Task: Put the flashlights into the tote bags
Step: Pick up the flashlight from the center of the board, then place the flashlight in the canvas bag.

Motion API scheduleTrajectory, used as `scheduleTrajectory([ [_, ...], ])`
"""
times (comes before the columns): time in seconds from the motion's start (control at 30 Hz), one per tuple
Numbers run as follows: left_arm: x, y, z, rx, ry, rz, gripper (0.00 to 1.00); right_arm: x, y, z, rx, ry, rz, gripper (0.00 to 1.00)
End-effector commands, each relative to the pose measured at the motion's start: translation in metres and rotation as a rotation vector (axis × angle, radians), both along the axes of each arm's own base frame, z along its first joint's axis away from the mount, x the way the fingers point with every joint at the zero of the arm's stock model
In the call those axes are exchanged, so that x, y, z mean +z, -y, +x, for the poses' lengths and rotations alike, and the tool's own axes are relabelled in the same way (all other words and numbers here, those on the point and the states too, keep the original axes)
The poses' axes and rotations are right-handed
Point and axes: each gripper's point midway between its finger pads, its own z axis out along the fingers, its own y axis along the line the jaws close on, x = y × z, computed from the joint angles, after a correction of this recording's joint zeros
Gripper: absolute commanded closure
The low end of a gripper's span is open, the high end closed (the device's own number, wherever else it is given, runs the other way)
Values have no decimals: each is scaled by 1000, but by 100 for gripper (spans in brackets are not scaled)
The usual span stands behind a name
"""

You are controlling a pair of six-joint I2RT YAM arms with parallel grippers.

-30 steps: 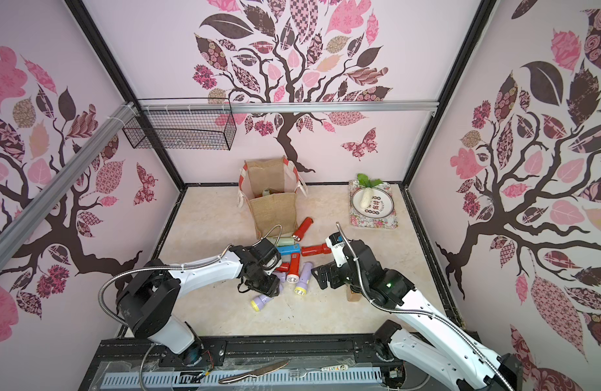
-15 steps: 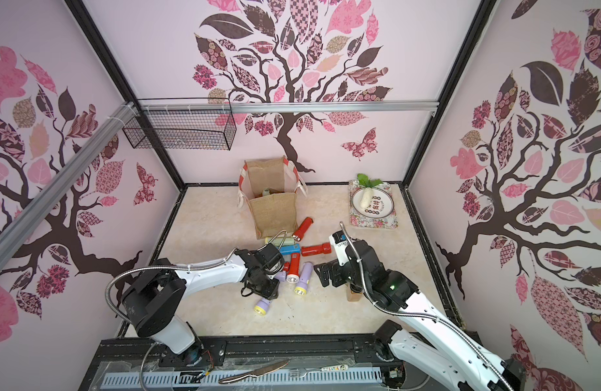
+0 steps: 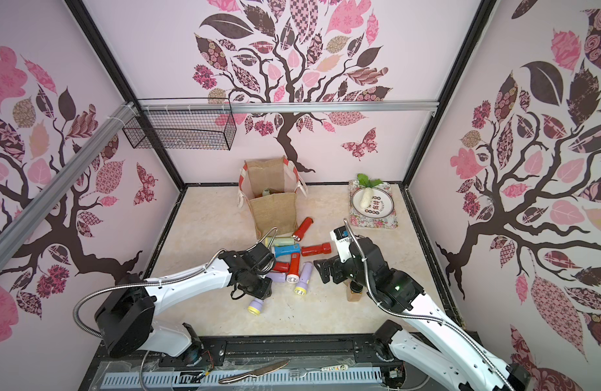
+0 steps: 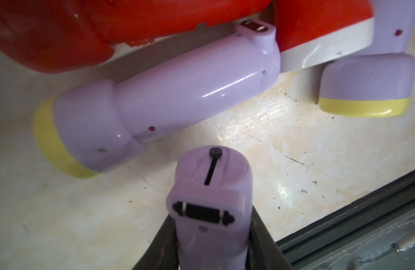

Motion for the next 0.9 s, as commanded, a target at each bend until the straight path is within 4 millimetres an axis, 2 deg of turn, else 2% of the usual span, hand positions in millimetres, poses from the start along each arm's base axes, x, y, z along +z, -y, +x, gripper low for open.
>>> scheduleTrajectory([
  [0.0, 36, 10, 17, 21, 78, -35, 88, 22, -3, 6, 9, 54, 10, 0],
  [0.37, 112, 32, 63, 60, 239, -114, 91, 37, -5, 9, 18, 71, 12, 0],
  [0.5, 145, 39, 82, 84, 297, -161, 92, 41, -5, 9, 16, 75, 13, 0],
  [0.7, 194, 36, 112, 130, 385, -211, 92, 42, -4, 8, 9, 71, 24, 0],
  [0.87, 225, 30, 138, 166, 468, -225, 93, 39, -7, 9, 12, 63, 33, 0],
])
